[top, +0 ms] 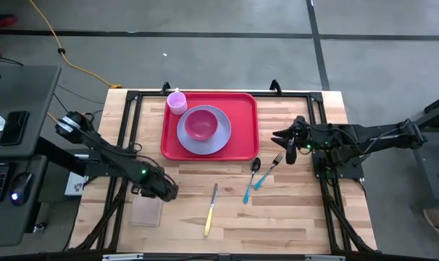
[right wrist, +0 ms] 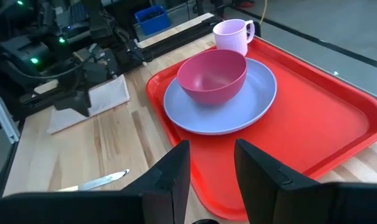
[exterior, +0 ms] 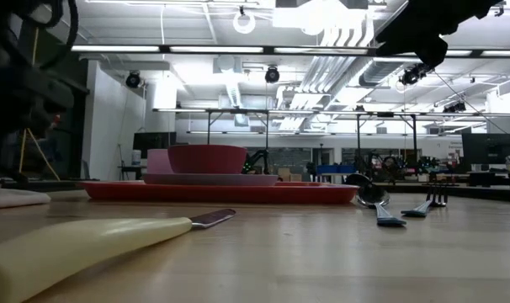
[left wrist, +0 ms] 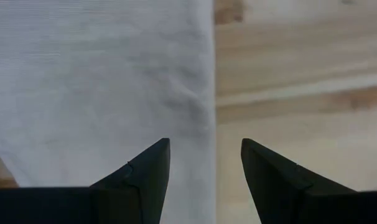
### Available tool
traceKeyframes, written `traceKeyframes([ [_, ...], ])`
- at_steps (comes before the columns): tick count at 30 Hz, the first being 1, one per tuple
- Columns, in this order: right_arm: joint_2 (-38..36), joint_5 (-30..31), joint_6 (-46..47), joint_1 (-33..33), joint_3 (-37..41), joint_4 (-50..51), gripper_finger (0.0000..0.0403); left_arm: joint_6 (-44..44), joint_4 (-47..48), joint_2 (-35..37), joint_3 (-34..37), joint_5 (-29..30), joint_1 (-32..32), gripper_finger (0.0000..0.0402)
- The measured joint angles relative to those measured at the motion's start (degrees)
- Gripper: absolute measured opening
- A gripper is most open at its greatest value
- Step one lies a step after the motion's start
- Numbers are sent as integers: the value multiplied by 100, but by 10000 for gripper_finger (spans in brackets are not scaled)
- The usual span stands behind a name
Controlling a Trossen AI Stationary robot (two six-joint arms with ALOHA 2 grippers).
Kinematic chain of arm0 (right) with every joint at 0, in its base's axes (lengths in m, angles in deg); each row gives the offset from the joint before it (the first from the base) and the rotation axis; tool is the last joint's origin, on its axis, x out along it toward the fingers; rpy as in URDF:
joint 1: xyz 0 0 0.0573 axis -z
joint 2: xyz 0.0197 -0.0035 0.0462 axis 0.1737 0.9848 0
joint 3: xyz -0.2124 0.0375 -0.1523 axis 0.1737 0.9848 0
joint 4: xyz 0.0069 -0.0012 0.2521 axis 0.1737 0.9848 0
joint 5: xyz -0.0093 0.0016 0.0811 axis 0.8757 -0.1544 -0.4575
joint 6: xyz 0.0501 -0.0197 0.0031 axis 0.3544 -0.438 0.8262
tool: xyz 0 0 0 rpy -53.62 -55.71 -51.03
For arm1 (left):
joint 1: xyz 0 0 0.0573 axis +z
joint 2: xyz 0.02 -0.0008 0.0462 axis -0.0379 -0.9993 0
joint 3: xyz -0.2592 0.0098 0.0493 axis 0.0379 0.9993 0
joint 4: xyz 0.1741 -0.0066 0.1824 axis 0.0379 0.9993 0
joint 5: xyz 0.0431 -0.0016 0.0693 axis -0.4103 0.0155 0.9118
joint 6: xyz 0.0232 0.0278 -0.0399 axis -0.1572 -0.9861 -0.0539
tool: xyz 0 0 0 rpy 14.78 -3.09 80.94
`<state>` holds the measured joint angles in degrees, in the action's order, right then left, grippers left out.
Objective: Set up tray
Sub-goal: Put the brown napkin on the red serving tray
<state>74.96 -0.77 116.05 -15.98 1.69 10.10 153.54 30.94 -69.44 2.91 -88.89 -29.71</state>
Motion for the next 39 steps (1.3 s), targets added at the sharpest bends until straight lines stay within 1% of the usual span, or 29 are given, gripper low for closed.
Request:
traceKeyframes([
  [4,0,-85,-15,0,0,0,103,174,-37,-358,0,-20,0,230],
  [10,0,-195,-122,0,0,0,103,236,-163,-880,-45,-359,19,230],
  [13,0,-202,-129,-2,0,0,103,242,-83,-957,-120,-391,24,230],
  [17,0,-201,-170,0,0,1,103,248,219,-1001,-345,-288,83,227],
  [21,0,-193,-260,0,0,4,103,56,213,-1073,-393,-261,222,205],
  [24,0,-191,-275,0,0,7,103,-73,201,-1152,-404,-317,273,179],
  [31,0,-178,-275,-2,0,46,103,-110,90,-1178,-402,-226,271,120],
  [35,0,-149,-278,0,0,45,103,-115,-6,-1178,-395,-184,271,100],
  [39,0,-78,-278,-2,0,44,103,-32,-96,-1196,-522,26,269,91],
])
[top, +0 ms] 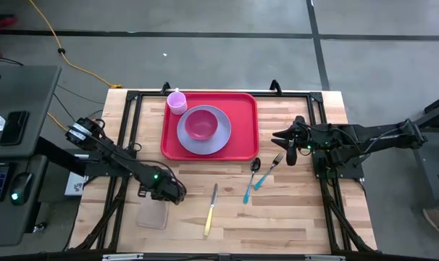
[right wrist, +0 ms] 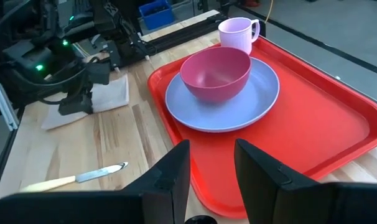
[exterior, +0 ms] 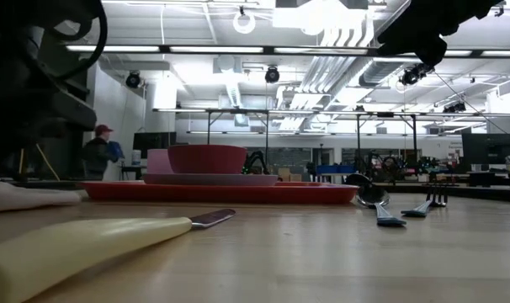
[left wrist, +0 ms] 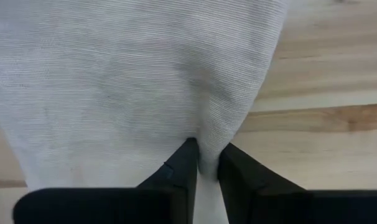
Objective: Set up tray
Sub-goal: Put the brown napkin on the red serving tray
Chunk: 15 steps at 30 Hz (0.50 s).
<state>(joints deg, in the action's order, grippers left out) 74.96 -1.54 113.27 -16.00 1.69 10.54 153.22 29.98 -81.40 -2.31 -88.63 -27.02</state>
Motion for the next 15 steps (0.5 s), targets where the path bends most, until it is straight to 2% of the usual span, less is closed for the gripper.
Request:
traceKeyframes([
  [4,0,31,0,0,0,0,103,194,-5,-13,-155,199,0,87],
  [15,0,-17,31,0,0,0,103,208,-31,-6,-182,232,2,87],
])
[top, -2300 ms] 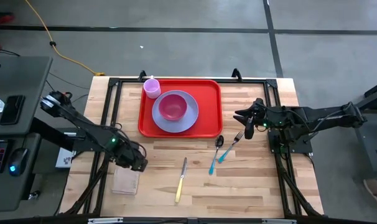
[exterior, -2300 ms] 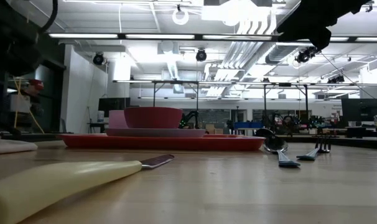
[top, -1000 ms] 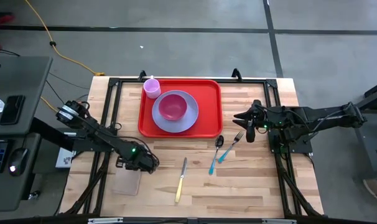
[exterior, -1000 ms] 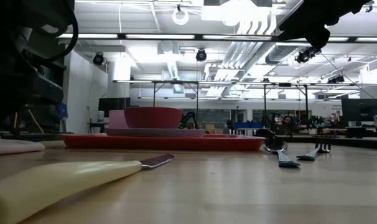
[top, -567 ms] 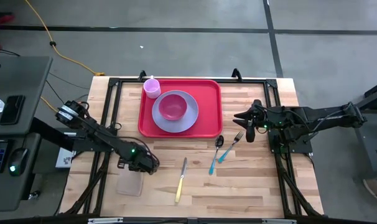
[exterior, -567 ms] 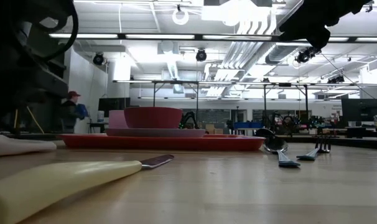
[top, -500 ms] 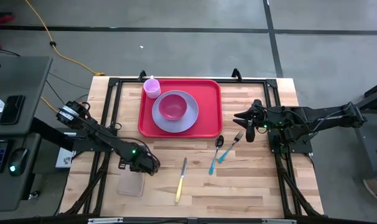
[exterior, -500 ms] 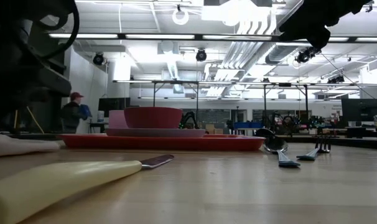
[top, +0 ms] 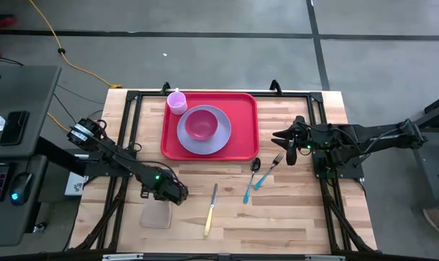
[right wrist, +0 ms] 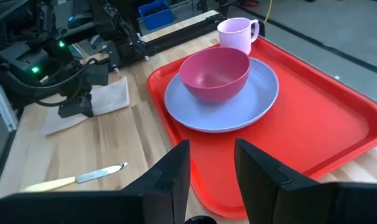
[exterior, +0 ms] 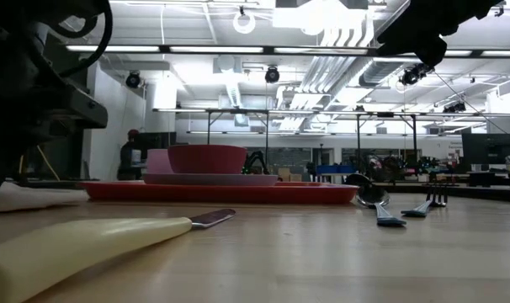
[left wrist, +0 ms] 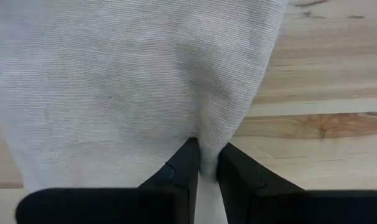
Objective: Set up tray
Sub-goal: Put the brown napkin on the red serving tray
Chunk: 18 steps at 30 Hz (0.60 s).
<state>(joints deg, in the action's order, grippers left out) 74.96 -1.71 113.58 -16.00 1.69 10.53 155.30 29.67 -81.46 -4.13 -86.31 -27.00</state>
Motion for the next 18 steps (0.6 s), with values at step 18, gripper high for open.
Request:
traceKeyframes([
  [18,1877,-1773,1188,0,-2,-2207,103,-695,-1037,1,11,663,188,27],
])
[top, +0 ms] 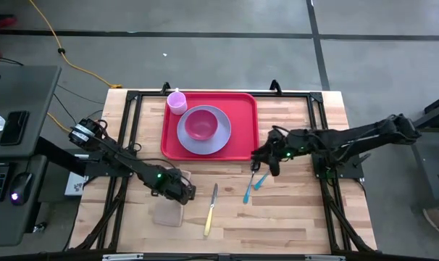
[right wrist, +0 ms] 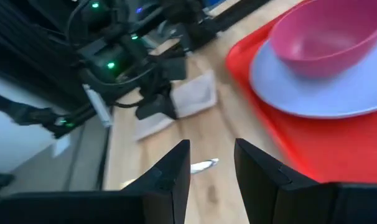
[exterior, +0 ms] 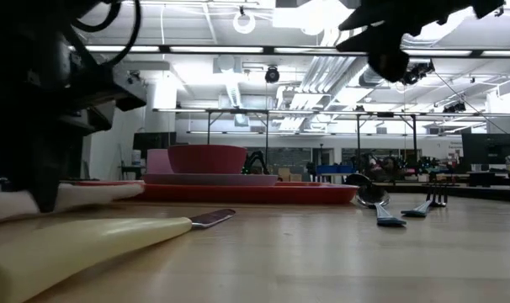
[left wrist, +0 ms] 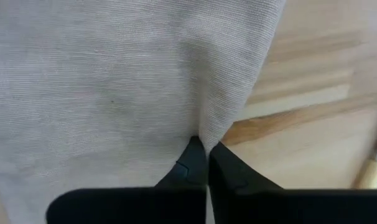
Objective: Set up tray
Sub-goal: Put the brown napkin on the red serving tray
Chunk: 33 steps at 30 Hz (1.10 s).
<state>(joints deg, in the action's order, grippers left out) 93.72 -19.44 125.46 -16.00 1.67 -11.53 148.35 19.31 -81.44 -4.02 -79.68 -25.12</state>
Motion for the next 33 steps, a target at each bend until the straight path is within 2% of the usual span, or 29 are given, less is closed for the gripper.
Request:
traceKeyframes([
  [7,899,-487,782,0,0,-570,103,-1023,-579,-4,0,30,405,10],
  [16,1652,-420,1612,2,0,-1530,103,-2031,-498,299,-4,-388,720,10],
  [24,2413,-603,2025,2,-4,-2595,103,-2343,-455,762,-9,-158,716,12],
  [33,3339,-670,2944,2,-2,-3823,104,-2463,-473,849,-11,54,717,12],
])
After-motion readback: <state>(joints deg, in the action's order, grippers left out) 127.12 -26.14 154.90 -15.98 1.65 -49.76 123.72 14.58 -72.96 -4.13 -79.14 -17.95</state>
